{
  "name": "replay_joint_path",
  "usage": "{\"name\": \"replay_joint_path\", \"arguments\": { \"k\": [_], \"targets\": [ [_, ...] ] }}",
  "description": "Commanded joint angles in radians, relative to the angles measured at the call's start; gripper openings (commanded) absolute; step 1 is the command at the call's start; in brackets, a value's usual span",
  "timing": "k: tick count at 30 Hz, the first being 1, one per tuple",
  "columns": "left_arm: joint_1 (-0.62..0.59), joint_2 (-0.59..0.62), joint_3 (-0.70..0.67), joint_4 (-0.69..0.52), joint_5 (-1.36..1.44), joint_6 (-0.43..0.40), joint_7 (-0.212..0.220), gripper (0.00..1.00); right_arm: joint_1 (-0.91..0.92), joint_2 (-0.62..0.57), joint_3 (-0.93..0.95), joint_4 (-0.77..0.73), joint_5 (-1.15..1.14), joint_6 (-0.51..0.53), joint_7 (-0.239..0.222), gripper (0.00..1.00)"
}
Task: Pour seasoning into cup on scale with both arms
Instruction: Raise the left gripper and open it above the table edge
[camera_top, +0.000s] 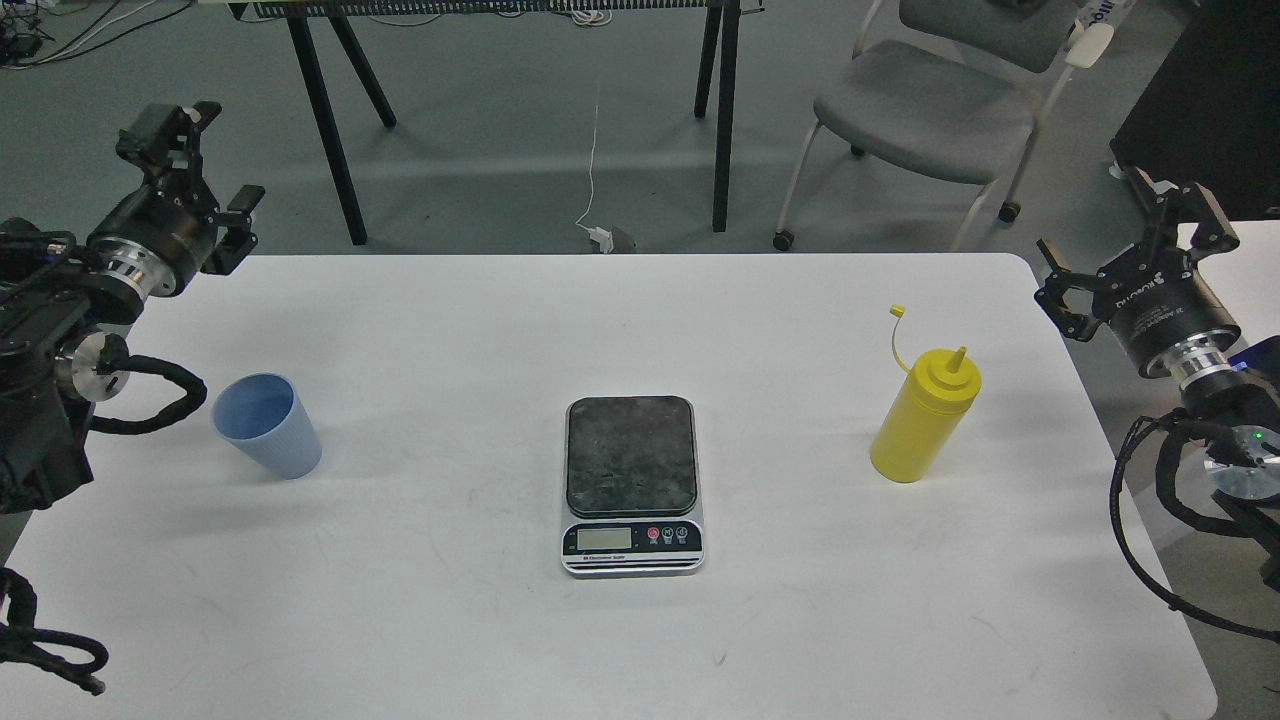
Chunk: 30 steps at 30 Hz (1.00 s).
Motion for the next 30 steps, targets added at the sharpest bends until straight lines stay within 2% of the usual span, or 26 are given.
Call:
{"name": "replay_joint_path", "arguments": {
  "k": [1,12,16,22,30],
  "targets": [
    [0.003,0.003,0.0,0.0,0.0,0.0,0.0,0.99,-0.001,0.0,0.0,0.001,-0.003,0.0,0.0,1.0],
    [0.005,0.01,-0.012,0.003,-0.012,0.0,0.0,0.99,0.001,0.0,0.0,0.002,-0.009,0.0,0.001,1.0],
    [0.015,0.041,0.026,0.003,0.027,0.0,0.0,0.99,-0.001,0.0,-0.002,0.002,-0.014,0.0,0.001,1.0],
    [-0.014,0.107,0.196,0.003,0.248,0.0,0.0,0.99,0.001,0.0,0.0,0.004,-0.014,0.0,0.001,1.0],
    [-0.06,0.22,0.235,-0.012,0.495,0.0,0.0,0.99,0.001,0.008,0.0,0.004,-0.014,0.0,0.001,1.0]
  ]
}}
